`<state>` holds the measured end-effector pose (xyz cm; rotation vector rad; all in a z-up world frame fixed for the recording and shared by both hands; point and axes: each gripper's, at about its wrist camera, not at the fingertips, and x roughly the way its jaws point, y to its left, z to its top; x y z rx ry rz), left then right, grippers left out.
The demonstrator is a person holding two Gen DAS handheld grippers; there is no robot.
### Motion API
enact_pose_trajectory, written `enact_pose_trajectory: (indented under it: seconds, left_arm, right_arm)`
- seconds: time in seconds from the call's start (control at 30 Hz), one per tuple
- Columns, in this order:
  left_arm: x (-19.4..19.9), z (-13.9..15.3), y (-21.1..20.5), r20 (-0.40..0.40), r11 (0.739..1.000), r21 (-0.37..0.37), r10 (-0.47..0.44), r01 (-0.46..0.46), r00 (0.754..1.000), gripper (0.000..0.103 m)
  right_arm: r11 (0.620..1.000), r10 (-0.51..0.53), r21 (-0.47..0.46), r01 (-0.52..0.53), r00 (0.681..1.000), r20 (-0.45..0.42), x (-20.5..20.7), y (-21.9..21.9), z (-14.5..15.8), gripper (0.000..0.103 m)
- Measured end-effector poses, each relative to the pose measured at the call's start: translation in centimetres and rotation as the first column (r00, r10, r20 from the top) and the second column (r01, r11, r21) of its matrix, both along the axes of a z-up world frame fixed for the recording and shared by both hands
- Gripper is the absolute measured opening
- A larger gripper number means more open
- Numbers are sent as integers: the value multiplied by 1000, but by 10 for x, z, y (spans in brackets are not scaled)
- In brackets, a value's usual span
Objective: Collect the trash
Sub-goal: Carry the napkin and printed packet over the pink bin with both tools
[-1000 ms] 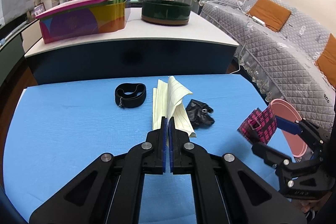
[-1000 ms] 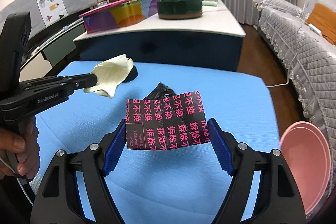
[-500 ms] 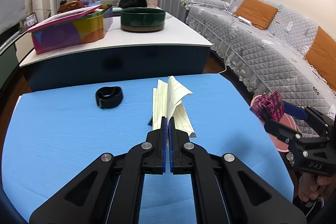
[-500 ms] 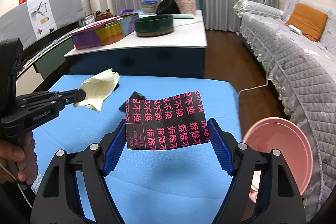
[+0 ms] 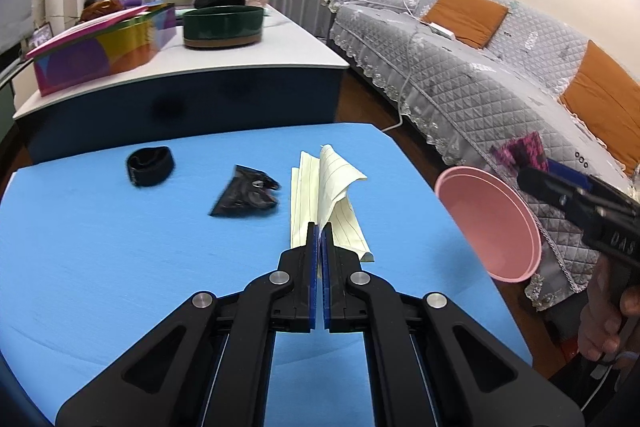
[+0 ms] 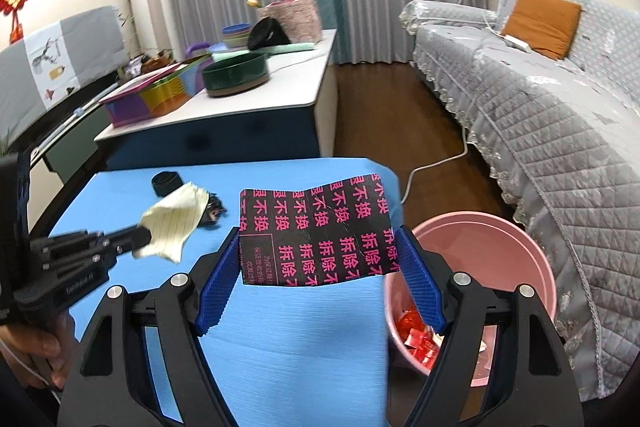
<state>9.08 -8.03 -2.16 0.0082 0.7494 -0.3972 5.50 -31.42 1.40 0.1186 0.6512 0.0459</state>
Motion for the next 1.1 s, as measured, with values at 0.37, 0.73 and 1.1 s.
enact_pose_trajectory:
  seconds: [0.37, 0.73, 1.1]
  left_arm:
    - [-9, 3, -44, -13, 998, 4, -58, 58, 998, 2]
    - [-6, 20, -109, 7, 990, 4, -140, 140, 990, 2]
    - [2, 22, -177, 7, 973, 15, -230, 230, 973, 2]
  right_arm:
    - [991, -122, 46, 122, 992, 5, 0, -55, 12, 75]
    - [959, -273, 82, 271, 962, 13, -4, -124, 32, 75]
    - [928, -349, 123, 351, 936, -34, -4, -167, 21, 75]
